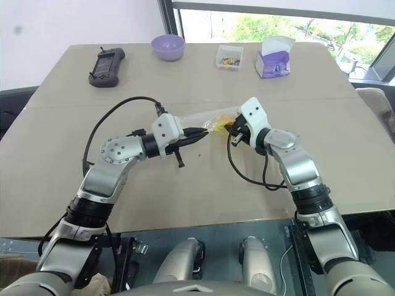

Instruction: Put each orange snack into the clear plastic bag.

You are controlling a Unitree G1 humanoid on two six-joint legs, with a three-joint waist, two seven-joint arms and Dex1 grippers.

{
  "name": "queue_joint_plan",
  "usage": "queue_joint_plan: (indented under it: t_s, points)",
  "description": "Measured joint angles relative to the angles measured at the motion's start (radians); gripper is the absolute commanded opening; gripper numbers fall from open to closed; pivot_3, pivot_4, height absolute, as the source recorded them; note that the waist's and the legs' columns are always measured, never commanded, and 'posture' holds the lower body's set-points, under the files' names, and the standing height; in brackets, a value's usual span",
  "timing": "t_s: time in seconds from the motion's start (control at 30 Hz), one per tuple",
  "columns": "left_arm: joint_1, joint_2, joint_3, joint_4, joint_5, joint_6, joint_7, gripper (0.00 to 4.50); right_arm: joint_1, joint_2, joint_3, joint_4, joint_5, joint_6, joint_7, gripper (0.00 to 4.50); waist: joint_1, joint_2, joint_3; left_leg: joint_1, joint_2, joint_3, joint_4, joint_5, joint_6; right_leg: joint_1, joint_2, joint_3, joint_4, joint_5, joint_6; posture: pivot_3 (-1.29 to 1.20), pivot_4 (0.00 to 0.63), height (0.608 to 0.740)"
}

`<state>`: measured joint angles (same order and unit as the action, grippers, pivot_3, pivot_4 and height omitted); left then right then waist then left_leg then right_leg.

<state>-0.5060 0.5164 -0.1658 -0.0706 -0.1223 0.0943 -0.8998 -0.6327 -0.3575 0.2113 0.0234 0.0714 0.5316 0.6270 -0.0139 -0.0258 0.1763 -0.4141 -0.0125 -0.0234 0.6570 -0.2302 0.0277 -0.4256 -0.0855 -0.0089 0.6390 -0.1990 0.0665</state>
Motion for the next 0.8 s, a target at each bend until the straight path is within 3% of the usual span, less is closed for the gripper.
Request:
queue_joint_plan:
  t_s: [0.23,0.33,0.4,0.5,0.8]
  points:
    - [0.019,0.008,0.0,0.0,-0.04,-0.031,-0.074,0.0,-0.034,0.053,0.004,0.076,0.007,-0.03,-0.003,0.72,-0.003,0.0,0.0,0.0,0.0,0.0,0.0,0.0,0.0,0.0,0.0,0.0,0.0,0.0,0.0,0.0,0.15,0.74]
    - [0.032,0.006,0.009,0.0,-0.051,-0.03,-0.069,0.0,-0.052,0.062,0.003,0.117,0.007,-0.06,-0.006,1.69,0.0,0.0,0.0,0.0,0.0,0.0,0.0,0.0,0.0,0.0,0.0,0.0,0.0,0.0,0.0,0.0,0.15,0.74]
    - [0.038,0.002,0.035,0.008,-0.068,-0.001,-0.048,0.0,-0.052,0.062,0.002,0.141,0.003,-0.087,-0.013,2.76,0.0,0.0,0.0,0.0,0.0,0.0,0.0,0.0,0.0,0.0,0.0,0.0,0.0,0.0,0.0,0.0,0.15,0.74]
    - [0.036,-0.001,0.058,0.022,-0.077,0.042,-0.01,0.0,-0.052,0.06,0.001,0.152,-0.019,-0.12,-0.039,3.85,-0.001,0.0,0.0,0.0,0.0,0.0,0.0,0.0,0.0,0.0,0.0,0.0,0.0,0.0,0.0,0.0,0.15,0.74]
    - [0.006,-0.032,0.066,0.12,-0.056,0.11,0.089,0.0,0.075,-0.084,-0.001,-0.061,-0.037,-0.26,0.045,3.85,0.001,0.0,0.0,-0.001,0.0,-0.001,0.0,0.0,0.0,0.0,0.0,-0.001,-0.001,0.0,0.0,0.0,0.15,0.74]
